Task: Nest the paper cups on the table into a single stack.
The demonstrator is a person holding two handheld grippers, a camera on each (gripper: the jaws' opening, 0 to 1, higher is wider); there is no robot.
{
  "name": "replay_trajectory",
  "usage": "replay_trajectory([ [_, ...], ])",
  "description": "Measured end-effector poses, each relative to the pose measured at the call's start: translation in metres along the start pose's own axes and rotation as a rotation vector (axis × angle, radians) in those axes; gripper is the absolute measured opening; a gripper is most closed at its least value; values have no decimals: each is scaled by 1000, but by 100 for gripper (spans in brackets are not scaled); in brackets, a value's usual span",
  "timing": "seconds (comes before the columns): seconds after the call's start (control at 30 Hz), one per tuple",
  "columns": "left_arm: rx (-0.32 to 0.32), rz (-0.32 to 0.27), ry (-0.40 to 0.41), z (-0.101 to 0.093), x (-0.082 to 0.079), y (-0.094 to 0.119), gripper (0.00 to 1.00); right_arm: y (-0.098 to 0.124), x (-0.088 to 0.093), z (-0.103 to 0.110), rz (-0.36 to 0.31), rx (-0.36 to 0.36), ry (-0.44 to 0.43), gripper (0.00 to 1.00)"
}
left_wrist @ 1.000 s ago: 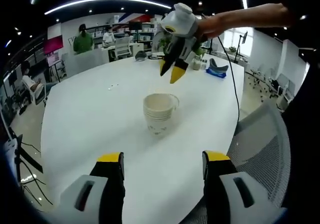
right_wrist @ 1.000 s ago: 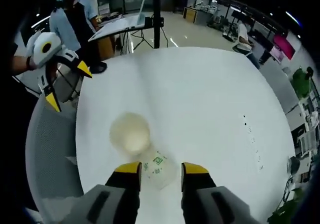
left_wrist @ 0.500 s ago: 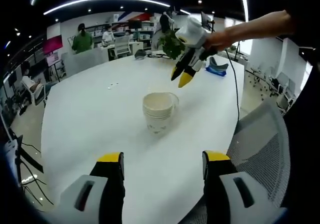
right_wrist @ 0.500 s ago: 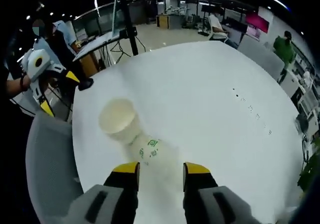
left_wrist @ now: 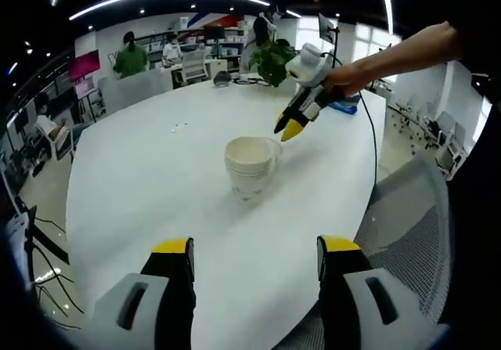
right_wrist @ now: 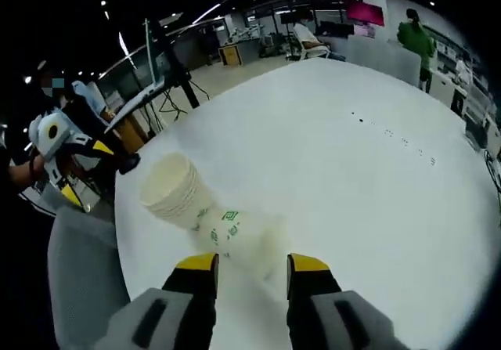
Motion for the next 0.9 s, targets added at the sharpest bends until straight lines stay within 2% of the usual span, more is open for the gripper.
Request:
replay_trajectory([
  [0.2,-3,14,7,-3,0,-2,63,-14,5,0,13,-51,14,36],
  [0.37,-8,22,17,-4,1,-3,63,-23,5,-10,29,-94,55,36],
  [0.63,-19,37,33,-6,4,-5,63,-31,7,-3,17,-156,80,36],
  [0.8,-26,42,38,-9,1,-6,62,-37,10,11,19,-234,99,40],
  [0.9,-27,46,37,-11,-2,-5,62,-41,12,18,25,-256,119,42],
])
Point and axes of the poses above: the point that each gripper's makers call its tool centre point, and the gripper's own axes: y roughly backward along the fingers, z roughly to its left, x roughly out of its underside, the point moved 5 cm from there along y, roughly backward along the fingers, and after that the axes turned 15 degrees about -y, right-handed, at the moved point
